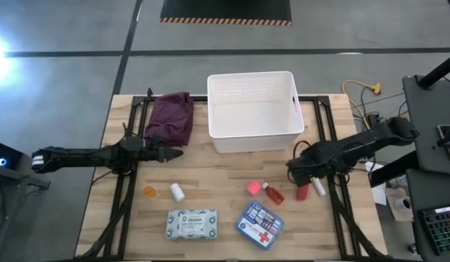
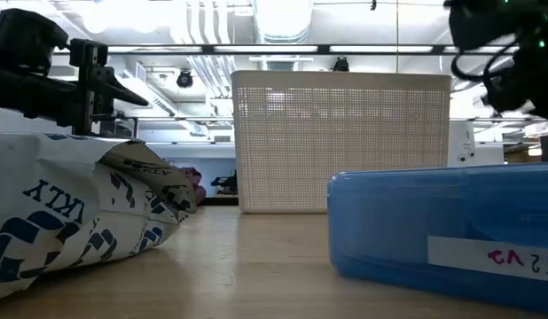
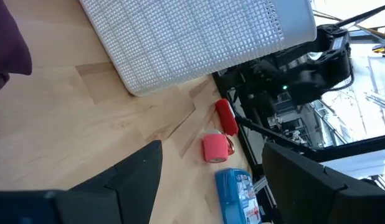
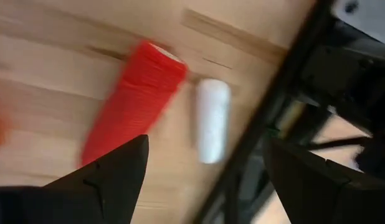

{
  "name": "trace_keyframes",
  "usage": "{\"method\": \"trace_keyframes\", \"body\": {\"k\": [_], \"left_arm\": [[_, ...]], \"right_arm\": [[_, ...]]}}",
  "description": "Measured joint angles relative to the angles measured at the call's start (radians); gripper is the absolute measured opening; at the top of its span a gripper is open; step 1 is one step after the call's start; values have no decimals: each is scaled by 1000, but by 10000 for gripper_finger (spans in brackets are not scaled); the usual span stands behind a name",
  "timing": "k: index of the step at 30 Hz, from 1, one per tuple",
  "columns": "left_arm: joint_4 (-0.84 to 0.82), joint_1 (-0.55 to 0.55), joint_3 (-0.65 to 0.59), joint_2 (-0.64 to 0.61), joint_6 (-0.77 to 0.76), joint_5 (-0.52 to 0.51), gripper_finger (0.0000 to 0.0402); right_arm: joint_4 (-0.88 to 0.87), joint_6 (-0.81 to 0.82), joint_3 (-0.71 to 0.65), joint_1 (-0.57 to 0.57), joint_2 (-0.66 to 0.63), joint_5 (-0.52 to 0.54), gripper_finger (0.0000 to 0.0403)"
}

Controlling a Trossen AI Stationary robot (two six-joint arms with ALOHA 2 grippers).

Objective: Pick & place medical supplies in basket/bin
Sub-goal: Put the white bandage into the bin

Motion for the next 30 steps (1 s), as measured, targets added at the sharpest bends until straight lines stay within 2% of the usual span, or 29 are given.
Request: {"method": "trace_keyframes", "body": {"k": [5, 11, 18, 30], "left_arm": [[0, 0, 0, 0, 0, 0, 255], [-1, 0, 0, 0, 0, 0, 255], [-2, 0, 0, 0, 0, 0, 255], [-3, 0, 0, 0, 0, -1, 255]], "right_arm": [[10, -113, -38, 1, 92, -49, 295], [40, -148, -45, 7, 117, -70, 248], [66, 84, -49, 23, 118, -133, 207], [104, 338, -82, 71, 234, -180, 216]]}}
